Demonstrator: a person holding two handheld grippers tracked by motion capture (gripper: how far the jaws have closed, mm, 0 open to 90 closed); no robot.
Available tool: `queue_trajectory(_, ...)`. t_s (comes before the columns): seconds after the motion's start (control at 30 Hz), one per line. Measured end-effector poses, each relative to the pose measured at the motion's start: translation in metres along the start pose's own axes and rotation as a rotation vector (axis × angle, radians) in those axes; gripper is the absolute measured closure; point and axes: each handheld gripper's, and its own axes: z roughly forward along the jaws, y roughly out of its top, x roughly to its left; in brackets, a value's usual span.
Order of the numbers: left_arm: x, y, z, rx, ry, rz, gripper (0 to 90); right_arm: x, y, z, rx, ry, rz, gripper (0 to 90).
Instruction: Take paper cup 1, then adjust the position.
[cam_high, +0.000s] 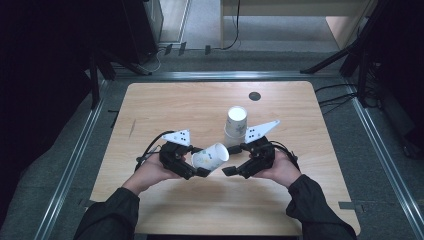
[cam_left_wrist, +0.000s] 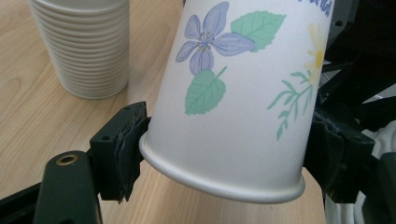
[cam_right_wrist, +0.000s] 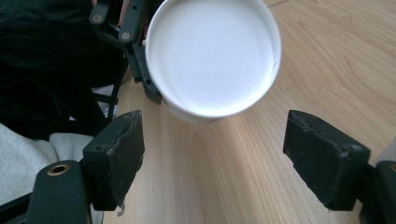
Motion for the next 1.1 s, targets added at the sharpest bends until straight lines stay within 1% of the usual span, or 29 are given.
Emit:
queue_trajectory(0.07,0.000,0.001,-0.002,0.013,0.007,0.009,21.6,0.001,-0.002,0.000,0.005,-0.003,-0.005,20.9)
queue_trajectory(0.13,0.000,0.002,-0.003,0.021,0.010,0.013,21.6,0.001,-0.004,-0.001,0.009,-0.016,-0.006,21.1)
queue_trajectory(0.3,0.002,0.003,-0.005,0.043,0.017,0.004,21.6,0.003,-0.009,-0.006,0.002,-0.041,0.000,22.0)
queue_trajectory(0.37,0.003,0.003,-0.005,0.063,0.020,0.009,21.6,0.003,-0.012,-0.008,0.001,-0.045,0.002,22.1)
queue_trajectory(0.43,0.003,0.005,-0.004,0.090,0.031,0.018,21.6,0.004,-0.015,-0.010,0.001,-0.061,0.002,22.2)
queue_trajectory(0.6,0.003,0.008,-0.003,0.124,0.038,0.029,21.6,0.004,-0.024,-0.013,0.000,-0.096,0.006,22.2)
queue_trajectory(0.67,0.002,0.010,-0.001,0.151,0.042,0.033,21.6,0.004,-0.027,-0.013,0.003,-0.103,0.005,22.2)
queue_trajectory(0.7,0.002,0.011,0.000,0.182,0.050,0.043,21.6,0.003,-0.027,-0.013,0.005,-0.103,0.007,22.4)
queue_trajectory(0.73,0.002,0.012,0.002,0.198,0.058,0.048,21.6,0.003,-0.028,-0.012,0.004,-0.104,0.014,22.6)
queue_trajectory(0.77,0.002,0.013,0.002,0.219,0.061,0.059,21.6,0.002,-0.027,-0.011,0.004,-0.103,0.013,22.6)
queue_trajectory(0.8,0.002,0.015,0.003,0.235,0.065,0.062,21.6,0.001,-0.027,-0.011,0.004,-0.102,0.012,22.7)
queue_trajectory(0.83,0.002,0.017,0.003,0.245,0.063,0.072,21.6,0.001,-0.027,-0.009,0.000,-0.104,0.008,22.8)
queue_trajectory(0.87,0.002,0.018,0.003,0.255,0.067,0.071,21.6,0.001,-0.026,-0.009,0.001,-0.104,0.003,22.8)
queue_trajectory(1.0,0.002,0.026,0.004,0.293,0.074,0.094,21.6,0.002,-0.024,-0.006,-0.004,-0.107,-0.006,22.8)
queue_trajectory(1.03,0.002,0.028,0.004,0.298,0.076,0.101,21.6,0.001,-0.024,-0.006,-0.010,-0.110,-0.008,22.7)
queue_trajectory(1.1,0.001,0.032,0.005,0.324,0.085,0.124,21.6,0.000,-0.024,-0.006,-0.017,-0.106,-0.006,22.7)
